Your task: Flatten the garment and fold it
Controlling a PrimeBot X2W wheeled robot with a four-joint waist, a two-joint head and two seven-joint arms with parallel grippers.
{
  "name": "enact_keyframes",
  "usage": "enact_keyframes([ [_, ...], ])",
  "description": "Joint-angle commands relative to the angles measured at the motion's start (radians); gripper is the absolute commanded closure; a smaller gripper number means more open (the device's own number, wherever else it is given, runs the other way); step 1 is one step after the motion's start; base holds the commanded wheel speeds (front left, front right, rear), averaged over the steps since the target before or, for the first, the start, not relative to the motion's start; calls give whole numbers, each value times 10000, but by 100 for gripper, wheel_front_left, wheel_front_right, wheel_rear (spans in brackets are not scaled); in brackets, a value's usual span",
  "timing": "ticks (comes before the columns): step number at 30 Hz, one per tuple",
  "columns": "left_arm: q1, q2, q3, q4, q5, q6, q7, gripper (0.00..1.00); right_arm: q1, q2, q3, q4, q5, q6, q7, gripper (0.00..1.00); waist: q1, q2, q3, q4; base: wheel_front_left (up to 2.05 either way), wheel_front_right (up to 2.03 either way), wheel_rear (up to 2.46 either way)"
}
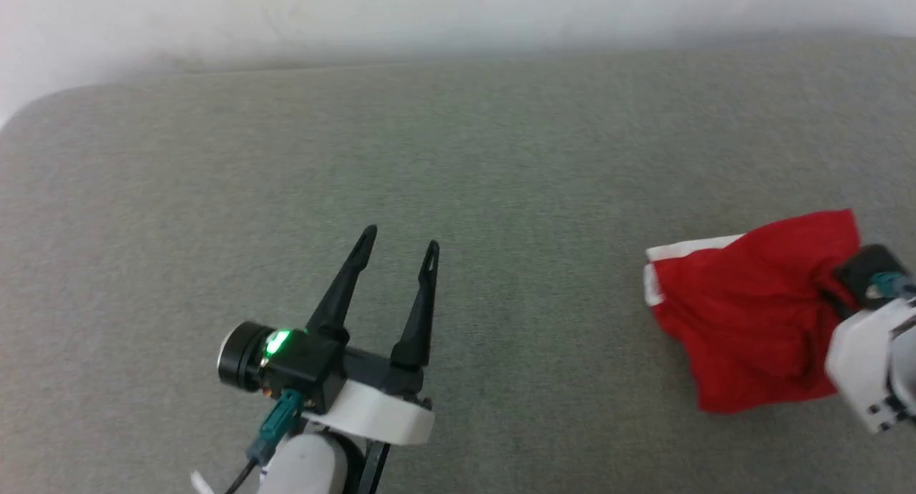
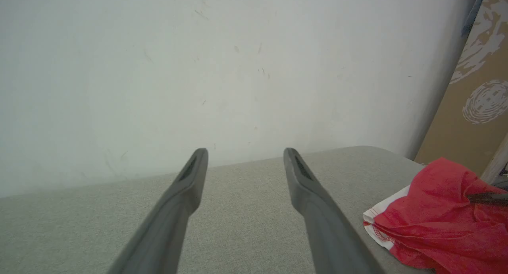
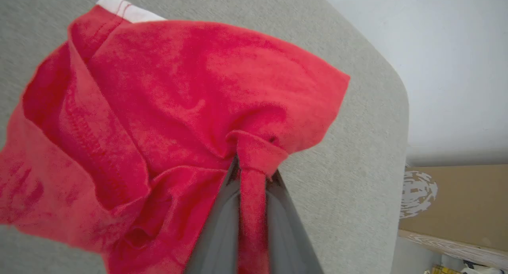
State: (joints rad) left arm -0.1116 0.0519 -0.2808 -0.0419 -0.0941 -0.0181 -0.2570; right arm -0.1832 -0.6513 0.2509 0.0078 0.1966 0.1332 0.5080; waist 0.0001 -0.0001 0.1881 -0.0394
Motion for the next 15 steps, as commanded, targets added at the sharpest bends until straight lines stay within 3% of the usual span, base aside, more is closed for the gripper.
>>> enact_keyframes([
  [1,-334,-16,-58,11,141,-72,-47,0,-389,-423,85,116,93,-25,-177,100,-1,1,996,-1214,0,0,0],
  [8,-1300,12,-199,44,453,-316,-47,0,-1320,-2184,246,1515,463,-25,-1313,100,-1,1,2351,-1747,0,0,0],
  [15,-1909,178,-173,-68,631,-458,-47,0,-2033,-2893,-271,3499,530,-25,-2795,100,-1,1,3438,-1614,0,0,0],
])
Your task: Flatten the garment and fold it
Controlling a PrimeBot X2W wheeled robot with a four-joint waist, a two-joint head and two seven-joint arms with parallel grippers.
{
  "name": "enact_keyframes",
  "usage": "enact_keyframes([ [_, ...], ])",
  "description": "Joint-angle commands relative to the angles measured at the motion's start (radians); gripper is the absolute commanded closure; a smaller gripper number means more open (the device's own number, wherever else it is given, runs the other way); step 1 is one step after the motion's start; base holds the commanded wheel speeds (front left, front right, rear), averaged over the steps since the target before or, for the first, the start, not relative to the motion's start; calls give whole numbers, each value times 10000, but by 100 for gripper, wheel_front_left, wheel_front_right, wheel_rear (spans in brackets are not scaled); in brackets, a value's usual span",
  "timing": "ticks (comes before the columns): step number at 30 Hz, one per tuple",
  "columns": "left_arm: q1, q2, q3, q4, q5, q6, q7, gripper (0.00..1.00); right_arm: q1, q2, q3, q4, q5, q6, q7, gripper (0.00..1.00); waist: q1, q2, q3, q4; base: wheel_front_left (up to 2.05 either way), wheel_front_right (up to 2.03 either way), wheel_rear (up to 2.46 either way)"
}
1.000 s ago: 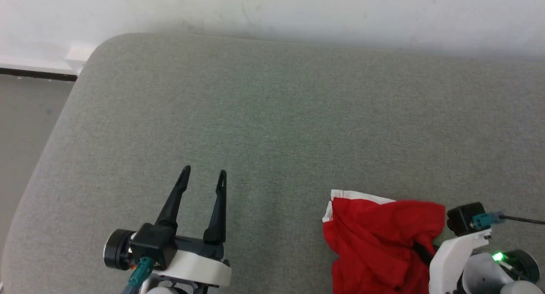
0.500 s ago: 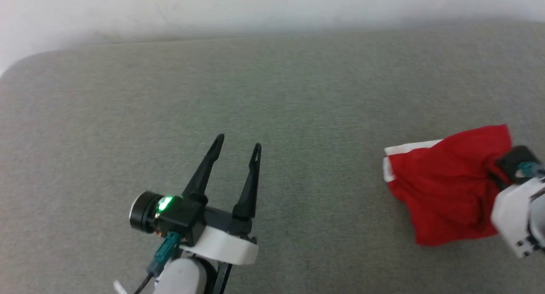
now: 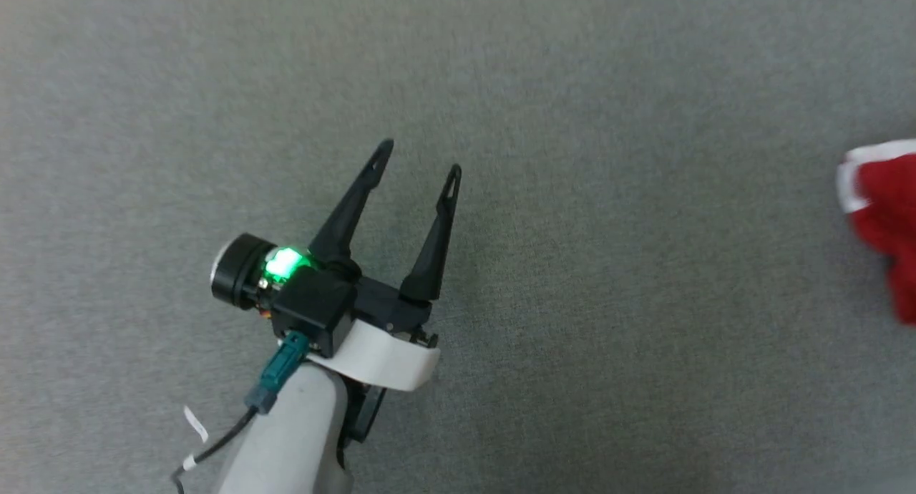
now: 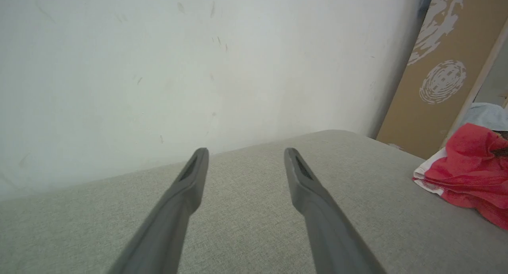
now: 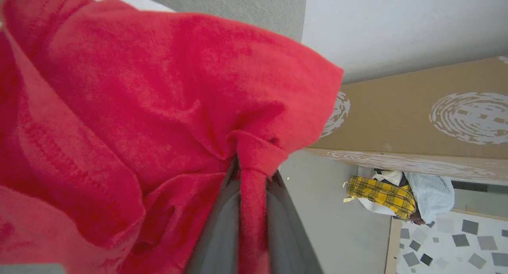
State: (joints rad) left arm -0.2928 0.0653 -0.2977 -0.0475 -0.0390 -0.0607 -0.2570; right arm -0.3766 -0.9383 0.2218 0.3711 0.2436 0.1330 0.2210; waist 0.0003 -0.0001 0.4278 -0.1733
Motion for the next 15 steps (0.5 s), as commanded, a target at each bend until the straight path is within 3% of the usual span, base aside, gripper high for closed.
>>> enact_keyframes([
  [1,-184,76,22,-57,99,-38,-47,0,-217,-66,-139,219,52,-23,-187,100,-3,1,1208,-226,0,0,0],
  [8,-542,264,172,-340,183,-37,-47,0,-972,-33,-1114,2214,-525,-23,-1555,100,-3,1,2081,102,0,0,0],
  [15,-536,331,204,-376,161,-11,-47,0,-1556,327,-1692,3606,-1039,-23,-1821,100,-3,1,2233,275,0,0,0],
])
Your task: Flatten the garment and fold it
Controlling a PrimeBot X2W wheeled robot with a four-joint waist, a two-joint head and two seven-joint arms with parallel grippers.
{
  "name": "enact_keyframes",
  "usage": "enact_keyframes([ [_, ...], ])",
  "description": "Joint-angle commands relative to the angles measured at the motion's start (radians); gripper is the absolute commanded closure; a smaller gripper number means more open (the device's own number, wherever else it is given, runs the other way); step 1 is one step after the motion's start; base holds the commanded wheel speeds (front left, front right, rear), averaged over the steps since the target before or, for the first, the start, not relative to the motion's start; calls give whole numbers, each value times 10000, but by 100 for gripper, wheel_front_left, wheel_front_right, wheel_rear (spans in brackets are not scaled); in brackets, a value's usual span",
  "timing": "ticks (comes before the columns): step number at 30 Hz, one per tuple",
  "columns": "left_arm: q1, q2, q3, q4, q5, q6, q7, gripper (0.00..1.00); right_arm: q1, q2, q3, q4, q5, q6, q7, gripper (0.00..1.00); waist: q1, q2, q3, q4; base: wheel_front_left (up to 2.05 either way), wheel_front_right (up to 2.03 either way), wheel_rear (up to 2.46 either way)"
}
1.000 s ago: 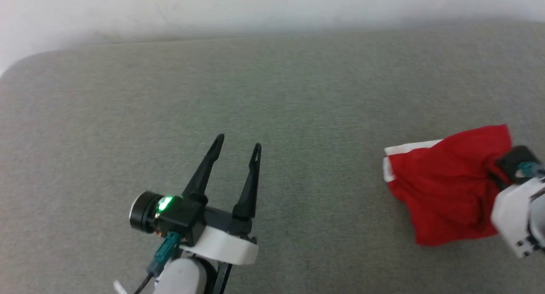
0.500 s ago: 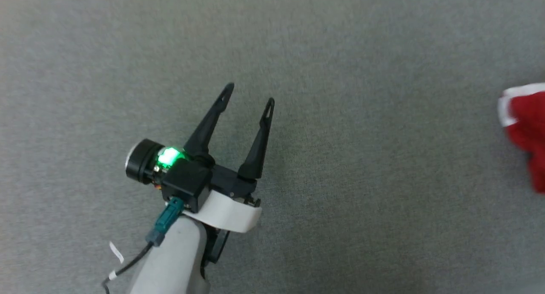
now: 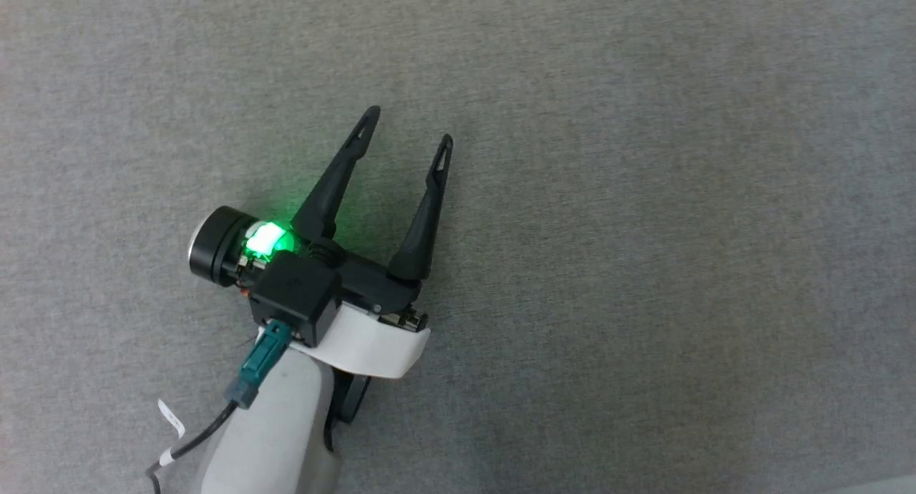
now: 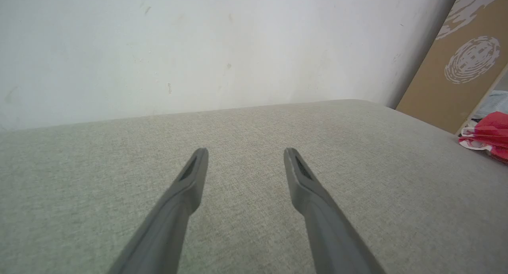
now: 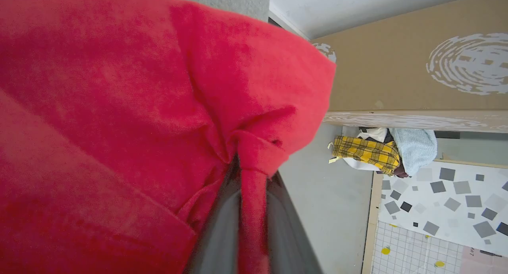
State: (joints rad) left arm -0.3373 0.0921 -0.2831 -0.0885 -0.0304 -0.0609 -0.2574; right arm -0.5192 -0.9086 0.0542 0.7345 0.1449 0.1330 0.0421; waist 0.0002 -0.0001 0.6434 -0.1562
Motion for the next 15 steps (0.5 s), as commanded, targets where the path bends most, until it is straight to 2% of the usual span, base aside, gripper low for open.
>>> enact_keyframes([
  [1,-68,57,53,52,65,1,-44,0,-180,83,-101,154,-106,-23,-32,100,-2,1,31,112,0,0,0],
  [2,-43,46,47,77,55,19,-44,0,-242,129,-216,315,-167,-23,-64,62,-2,1,-36,114,0,0,0],
  [3,-16,29,38,103,37,40,-44,0,-289,156,-296,446,-270,-23,-115,0,-2,1,-132,111,0,0,0],
  [9,248,-56,92,236,-149,129,-44,0,-614,271,-572,810,-807,-23,-251,0,-2,1,-1140,20,0,0,0],
  [15,853,-183,459,425,-644,263,-44,0,-1279,539,-646,37,-915,-23,-769,0,-2,1,-2649,-7,0,0,0],
])
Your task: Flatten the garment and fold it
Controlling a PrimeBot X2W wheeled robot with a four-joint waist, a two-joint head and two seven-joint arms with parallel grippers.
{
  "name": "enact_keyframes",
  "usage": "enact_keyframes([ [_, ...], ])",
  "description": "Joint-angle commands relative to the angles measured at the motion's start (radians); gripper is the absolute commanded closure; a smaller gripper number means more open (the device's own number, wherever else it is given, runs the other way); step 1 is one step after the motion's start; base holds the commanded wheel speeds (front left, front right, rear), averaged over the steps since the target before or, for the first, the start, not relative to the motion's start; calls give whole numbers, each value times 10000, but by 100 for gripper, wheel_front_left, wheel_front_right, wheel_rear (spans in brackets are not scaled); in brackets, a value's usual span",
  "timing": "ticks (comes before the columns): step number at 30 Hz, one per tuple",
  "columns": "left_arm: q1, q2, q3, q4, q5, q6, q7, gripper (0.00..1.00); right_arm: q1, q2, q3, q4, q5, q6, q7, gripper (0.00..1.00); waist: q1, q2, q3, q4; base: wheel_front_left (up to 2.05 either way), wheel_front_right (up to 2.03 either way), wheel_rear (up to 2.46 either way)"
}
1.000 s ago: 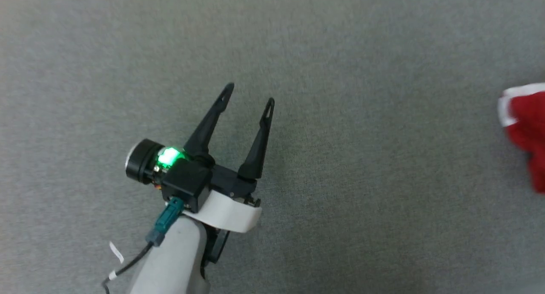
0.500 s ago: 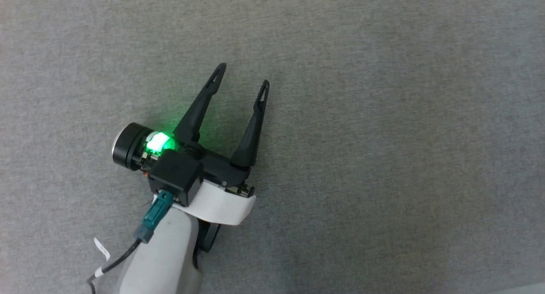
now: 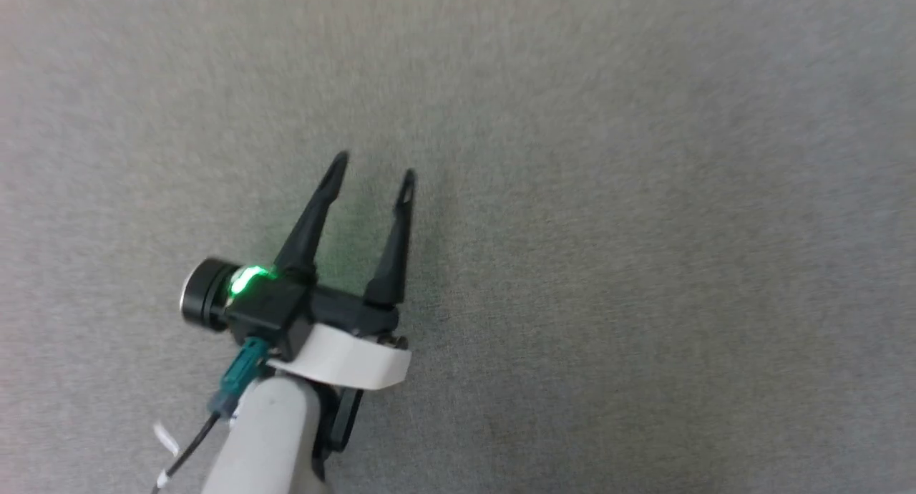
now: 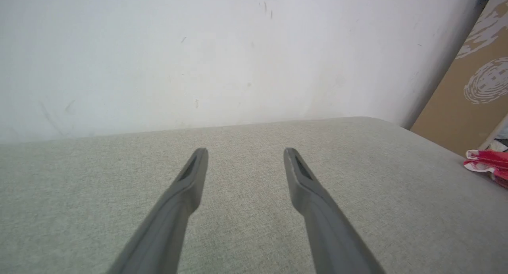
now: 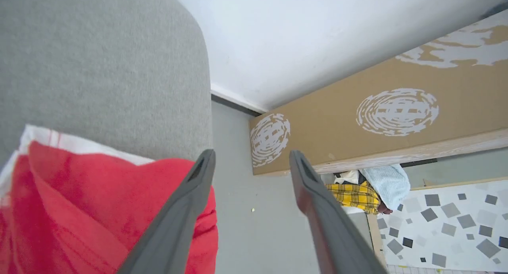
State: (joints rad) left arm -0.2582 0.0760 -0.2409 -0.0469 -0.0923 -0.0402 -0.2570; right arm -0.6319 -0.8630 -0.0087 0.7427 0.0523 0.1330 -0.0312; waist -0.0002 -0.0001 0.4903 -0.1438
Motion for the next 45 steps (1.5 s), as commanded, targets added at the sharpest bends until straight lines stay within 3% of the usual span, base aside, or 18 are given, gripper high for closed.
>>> enact_keyframes([
  [1,164,-32,131,15,-52,92,-47,0,-267,197,-16,-298,78,-23,-158,0,2,1,-1333,-120,0,0,0],
  [8,916,-101,919,211,-233,529,-47,0,-245,1492,-110,-2326,497,-23,-1218,0,2,1,-2853,164,0,0,0],
  [15,1556,-143,1519,309,-153,1040,-47,0,1775,3813,-1115,-5431,622,-23,-1581,0,2,1,-3765,575,0,0,0],
  [20,1986,-157,1544,321,16,1165,-47,0,3650,5489,-1517,-7405,504,-23,-1651,0,2,1,-4115,880,0,0,0],
  [28,2593,-188,1519,438,79,1316,-47,0,5942,7232,-1456,-8193,438,-23,-1927,0,2,1,-4441,1258,0,0,0],
  [34,2885,-205,1393,638,72,1269,-47,0,6955,7776,-1137,-8063,-11,-23,-2144,0,2,1,-4521,1463,0,0,0],
  [45,2979,-226,1398,753,81,1349,-47,0,7202,8069,-931,-8016,-202,-23,-2287,0,2,1,-4571,1602,0,0,0],
])
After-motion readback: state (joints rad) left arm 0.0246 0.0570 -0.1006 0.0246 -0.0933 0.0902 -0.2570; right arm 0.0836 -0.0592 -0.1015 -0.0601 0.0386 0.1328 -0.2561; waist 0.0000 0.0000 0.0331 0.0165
